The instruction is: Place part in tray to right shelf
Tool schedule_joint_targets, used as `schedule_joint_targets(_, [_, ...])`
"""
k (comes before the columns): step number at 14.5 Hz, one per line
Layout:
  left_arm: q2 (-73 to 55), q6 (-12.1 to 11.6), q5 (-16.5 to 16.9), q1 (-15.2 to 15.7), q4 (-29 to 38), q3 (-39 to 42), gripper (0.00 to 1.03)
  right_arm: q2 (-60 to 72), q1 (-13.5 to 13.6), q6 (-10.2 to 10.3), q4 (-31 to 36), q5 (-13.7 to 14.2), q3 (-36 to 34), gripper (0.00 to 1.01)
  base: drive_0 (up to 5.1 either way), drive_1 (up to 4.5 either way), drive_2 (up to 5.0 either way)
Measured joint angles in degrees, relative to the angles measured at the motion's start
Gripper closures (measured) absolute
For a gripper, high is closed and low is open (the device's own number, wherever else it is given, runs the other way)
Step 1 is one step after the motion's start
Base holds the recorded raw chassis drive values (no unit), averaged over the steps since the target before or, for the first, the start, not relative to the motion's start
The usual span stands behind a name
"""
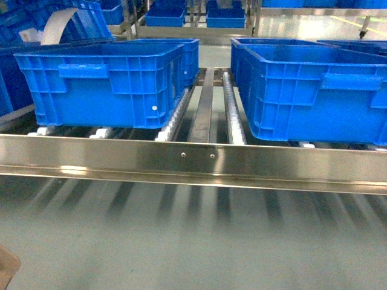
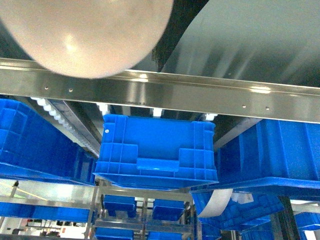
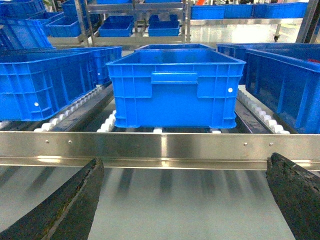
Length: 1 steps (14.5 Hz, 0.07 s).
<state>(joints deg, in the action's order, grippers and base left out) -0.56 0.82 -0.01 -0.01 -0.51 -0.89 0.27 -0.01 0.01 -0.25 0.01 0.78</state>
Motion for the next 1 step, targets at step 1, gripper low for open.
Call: schedule_joint_targets(1, [0.0, 0.0, 0.0, 0.0, 0.0, 0.0, 0.91, 0.0, 0.0, 0.0, 0.0, 0.0, 0.0, 0.03, 0.0, 0.0, 0.0])
